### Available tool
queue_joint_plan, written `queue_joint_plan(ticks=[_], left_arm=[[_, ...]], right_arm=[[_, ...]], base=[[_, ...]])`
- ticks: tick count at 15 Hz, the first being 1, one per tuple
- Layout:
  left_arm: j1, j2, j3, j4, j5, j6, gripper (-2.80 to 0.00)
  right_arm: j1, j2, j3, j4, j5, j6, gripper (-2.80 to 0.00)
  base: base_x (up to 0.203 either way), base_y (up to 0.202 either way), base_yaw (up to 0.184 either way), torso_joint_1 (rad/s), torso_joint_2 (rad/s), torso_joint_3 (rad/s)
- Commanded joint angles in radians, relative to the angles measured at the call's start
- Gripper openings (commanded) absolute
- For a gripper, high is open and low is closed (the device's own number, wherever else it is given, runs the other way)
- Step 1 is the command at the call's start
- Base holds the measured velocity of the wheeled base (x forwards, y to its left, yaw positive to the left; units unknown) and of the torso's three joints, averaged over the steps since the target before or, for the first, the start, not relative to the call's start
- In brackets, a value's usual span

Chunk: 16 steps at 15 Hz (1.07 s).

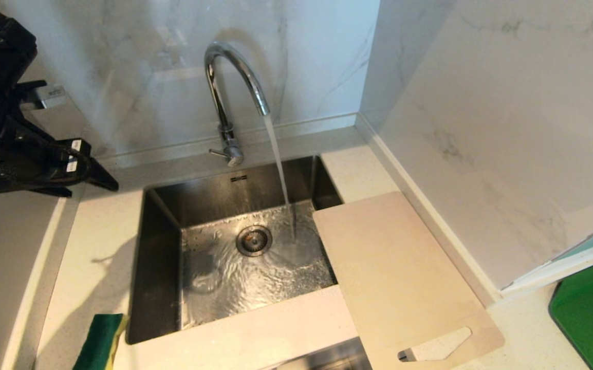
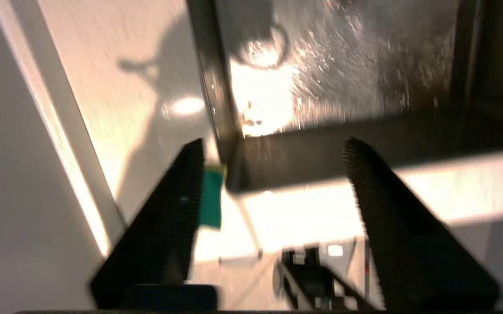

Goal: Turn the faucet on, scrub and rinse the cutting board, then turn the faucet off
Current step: Pick up the cleaning cloth

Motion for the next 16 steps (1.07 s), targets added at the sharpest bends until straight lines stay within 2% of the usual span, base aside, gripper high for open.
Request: queue_joint_plan(ticks=[1,5,8,10,13,16], left_arm=[[-0.006,-0.080,0.106,0.021,-0.022,-0.004,-2.80],[-0.021,-0.186,0.380,0.010,-0.028,-0.007,-2.80],[-0.019,-0.262,0.573,-0.072,-0.022,-0.016,-2.80],[-0.015,-0.304,0.725,-0.191,-0.001,-0.009,-2.80],[0.002,-0.350,0.982,-0.400,0.037,0.038,-2.80],[0.053,-0.360,1.159,-0.596,0.048,0.064,-2.80]], right_arm=[[0.000,0.000,0.000,-0.001,0.000,0.001,-2.80],[0.000,0.000,0.000,-0.001,0.000,0.001,-2.80],[0.000,0.000,0.000,0.000,0.000,0.001,-2.80],[0.000,0.000,0.000,0.000,0.000,0.001,-2.80],[0.000,0.000,0.000,0.000,0.000,0.001,-2.80],[0.000,0.000,0.000,0.000,0.000,0.002,-2.80]], base=[[0.000,0.000,0.000,0.000,0.00,0.000],[0.000,0.000,0.000,0.000,0.00,0.000],[0.000,0.000,0.000,0.000,0.00,0.000],[0.000,0.000,0.000,0.000,0.00,0.000],[0.000,0.000,0.000,0.000,0.00,0.000],[0.000,0.000,0.000,0.000,0.00,0.000]])
